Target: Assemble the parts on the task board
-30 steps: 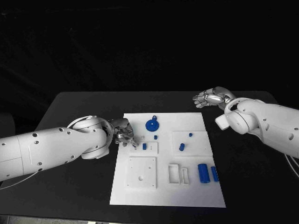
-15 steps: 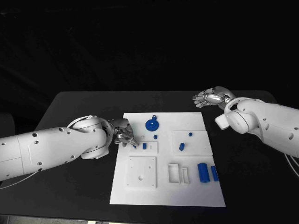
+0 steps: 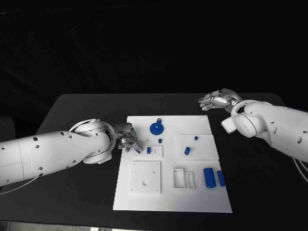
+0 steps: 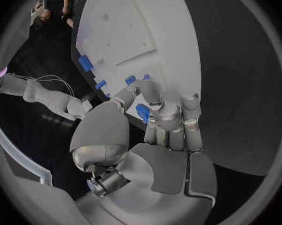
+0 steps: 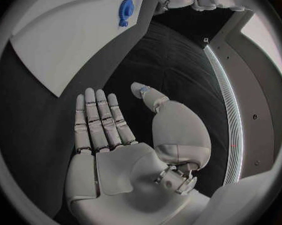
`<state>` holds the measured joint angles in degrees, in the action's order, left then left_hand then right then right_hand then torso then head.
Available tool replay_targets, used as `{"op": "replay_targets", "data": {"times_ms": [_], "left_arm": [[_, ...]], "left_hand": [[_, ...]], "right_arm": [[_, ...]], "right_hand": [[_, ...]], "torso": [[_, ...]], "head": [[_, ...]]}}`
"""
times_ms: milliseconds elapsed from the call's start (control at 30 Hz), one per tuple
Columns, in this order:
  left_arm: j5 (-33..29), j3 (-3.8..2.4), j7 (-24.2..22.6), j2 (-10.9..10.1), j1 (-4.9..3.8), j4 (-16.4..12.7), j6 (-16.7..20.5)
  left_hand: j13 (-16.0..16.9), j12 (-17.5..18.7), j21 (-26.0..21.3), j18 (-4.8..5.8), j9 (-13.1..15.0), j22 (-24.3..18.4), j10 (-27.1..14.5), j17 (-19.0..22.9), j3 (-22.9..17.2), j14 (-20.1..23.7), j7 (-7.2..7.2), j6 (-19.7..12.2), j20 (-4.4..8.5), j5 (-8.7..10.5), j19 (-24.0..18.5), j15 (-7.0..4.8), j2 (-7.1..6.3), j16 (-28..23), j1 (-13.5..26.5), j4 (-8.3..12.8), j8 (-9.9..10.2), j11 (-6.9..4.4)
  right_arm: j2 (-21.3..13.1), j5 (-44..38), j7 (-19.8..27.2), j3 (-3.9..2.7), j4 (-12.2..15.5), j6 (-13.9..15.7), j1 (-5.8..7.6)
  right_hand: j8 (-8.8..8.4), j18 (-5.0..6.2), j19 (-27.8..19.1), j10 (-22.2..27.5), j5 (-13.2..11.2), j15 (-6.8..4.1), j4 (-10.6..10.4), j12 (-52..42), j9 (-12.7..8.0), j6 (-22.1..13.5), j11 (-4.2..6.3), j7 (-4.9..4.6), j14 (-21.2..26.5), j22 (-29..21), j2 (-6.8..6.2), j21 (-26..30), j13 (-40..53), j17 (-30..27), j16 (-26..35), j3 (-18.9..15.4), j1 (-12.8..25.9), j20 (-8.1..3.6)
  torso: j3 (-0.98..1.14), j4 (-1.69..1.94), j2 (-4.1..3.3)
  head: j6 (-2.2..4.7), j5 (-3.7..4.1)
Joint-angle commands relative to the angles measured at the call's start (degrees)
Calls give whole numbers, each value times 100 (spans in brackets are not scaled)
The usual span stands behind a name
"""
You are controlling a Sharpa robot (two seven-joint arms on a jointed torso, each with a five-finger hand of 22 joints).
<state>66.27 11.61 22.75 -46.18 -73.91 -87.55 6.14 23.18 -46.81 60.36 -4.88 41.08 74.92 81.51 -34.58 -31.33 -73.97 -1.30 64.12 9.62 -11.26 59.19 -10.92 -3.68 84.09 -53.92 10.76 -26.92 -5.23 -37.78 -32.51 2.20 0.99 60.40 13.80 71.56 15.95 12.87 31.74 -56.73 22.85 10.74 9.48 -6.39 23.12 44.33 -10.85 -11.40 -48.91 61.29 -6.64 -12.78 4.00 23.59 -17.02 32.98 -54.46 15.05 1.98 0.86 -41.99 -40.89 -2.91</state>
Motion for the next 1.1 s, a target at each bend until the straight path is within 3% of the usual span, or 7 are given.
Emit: {"op": "replay_targets", "data": {"times_ms": [33, 267, 667, 1100], "left_arm": [[50, 6, -19, 13, 1, -21, -15], [97, 64, -12, 18, 2, -32, 68], [165, 84, -28, 21, 22, -40, 226], [89, 89, -230, -155, 69, -268, 956]], "left_hand": [[9, -38, 41, 46, 9, 98, 12, -8, 3, 13, 61, 157, 595, -28, -34, -29, 188, 30, -108, 40, 3, 9], [18, -51, 49, 48, 8, 99, 17, -14, 9, 10, 64, 172, 594, -36, -32, -30, 231, 42, -89, 56, 3, 8], [25, -64, 57, 47, 7, 99, 21, -19, 14, 7, 67, 183, 596, -40, -26, -33, 242, 53, -73, 71, 3, 5], [66, -132, 100, 35, 15, 101, 37, -46, -12, -10, 87, 238, 606, -143, 7, -50, 302, 117, -88, 175, -15, -17]], "right_arm": [[-2, 16, 62, -3, 7, -80, -1], [-2, 17, 64, -3, 4, -81, -2], [-5, 17, 65, -3, 1, -84, -5], [-24, 17, 65, -3, -1, -81, -17]], "right_hand": [[29, 113, -12, -9, 27, -15, 11, 24, -6, -41, -35, -122, 37, 7, 2, 25, -6, -10, -37, -16, 37, 22], [30, 114, -12, -9, 27, -15, 11, 25, -7, -42, -35, -122, 38, 8, 2, 26, -6, -12, -38, -17, 38, 23], [32, 115, -12, -10, 28, -15, 12, 25, -9, -43, -35, -122, 39, 10, 5, 27, -6, -14, -39, -17, 38, 24], [34, 116, -12, -10, 29, -14, 13, 27, -11, -44, -35, -122, 40, 12, 6, 29, -6, -17, -41, -18, 40, 25]], "torso": [[-2, 1, -2], [-1, 1, -1], [-2, 1, -2], [-2, -1, -1]], "head": [[-3, -4], [-1, -4], [-4, 8], [4, 2]]}}
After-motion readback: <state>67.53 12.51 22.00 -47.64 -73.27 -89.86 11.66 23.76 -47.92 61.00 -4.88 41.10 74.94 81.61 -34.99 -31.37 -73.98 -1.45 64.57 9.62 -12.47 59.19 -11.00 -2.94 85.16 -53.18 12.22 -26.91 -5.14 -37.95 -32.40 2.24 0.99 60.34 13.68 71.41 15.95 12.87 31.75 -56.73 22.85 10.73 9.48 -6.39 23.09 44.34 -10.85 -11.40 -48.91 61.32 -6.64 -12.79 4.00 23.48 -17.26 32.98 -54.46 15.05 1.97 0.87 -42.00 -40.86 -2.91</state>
